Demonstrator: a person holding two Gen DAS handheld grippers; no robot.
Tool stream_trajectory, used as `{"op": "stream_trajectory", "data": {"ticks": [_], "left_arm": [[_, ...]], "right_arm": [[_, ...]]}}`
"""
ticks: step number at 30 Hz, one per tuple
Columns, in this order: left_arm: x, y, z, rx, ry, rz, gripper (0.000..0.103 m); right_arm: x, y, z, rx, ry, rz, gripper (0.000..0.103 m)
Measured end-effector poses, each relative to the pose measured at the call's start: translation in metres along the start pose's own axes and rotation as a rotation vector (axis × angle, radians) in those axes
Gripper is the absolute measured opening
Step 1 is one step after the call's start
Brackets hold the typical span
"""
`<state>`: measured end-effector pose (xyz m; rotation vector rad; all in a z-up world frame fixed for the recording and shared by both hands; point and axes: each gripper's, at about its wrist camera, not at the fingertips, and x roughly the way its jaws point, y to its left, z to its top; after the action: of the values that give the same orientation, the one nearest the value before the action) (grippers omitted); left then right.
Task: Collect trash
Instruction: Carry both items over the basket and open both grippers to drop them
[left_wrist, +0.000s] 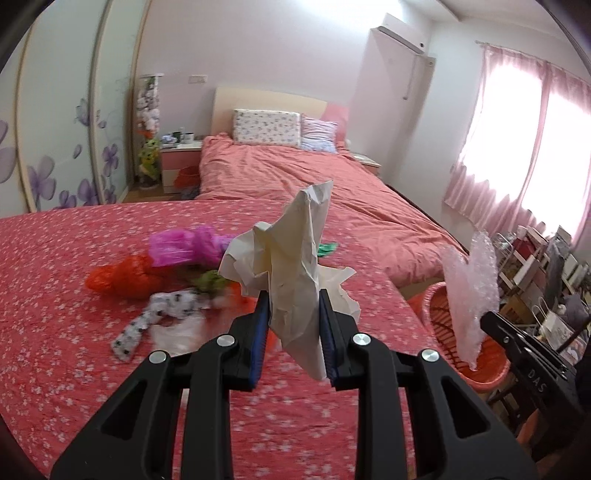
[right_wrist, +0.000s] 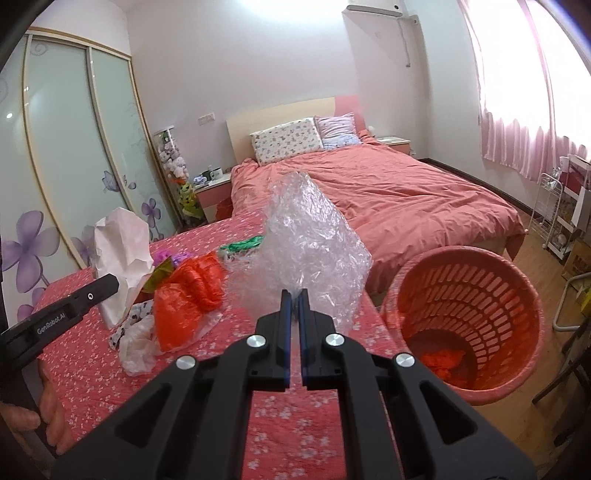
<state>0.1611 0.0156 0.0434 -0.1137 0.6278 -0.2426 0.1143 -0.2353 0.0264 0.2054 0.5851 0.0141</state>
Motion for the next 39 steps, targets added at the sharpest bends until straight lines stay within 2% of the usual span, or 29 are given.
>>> {"op": "stream_trajectory", "data": {"ticks": [22, 39], "left_arm": [[0.050, -0.133, -0.021, 0.134, 0.086, -0.232, 0.026], [0.089, -0.201, -0.039, 0.194, 0.151, -0.358, 0.026]], "right_arm": [[-0.010, -0.113, -0.006, 0.122, -0.005, -0.128, 0.005], [0.002, -0.188, -0.011, 0.214, -0.002, -0.197, 0.005]]}}
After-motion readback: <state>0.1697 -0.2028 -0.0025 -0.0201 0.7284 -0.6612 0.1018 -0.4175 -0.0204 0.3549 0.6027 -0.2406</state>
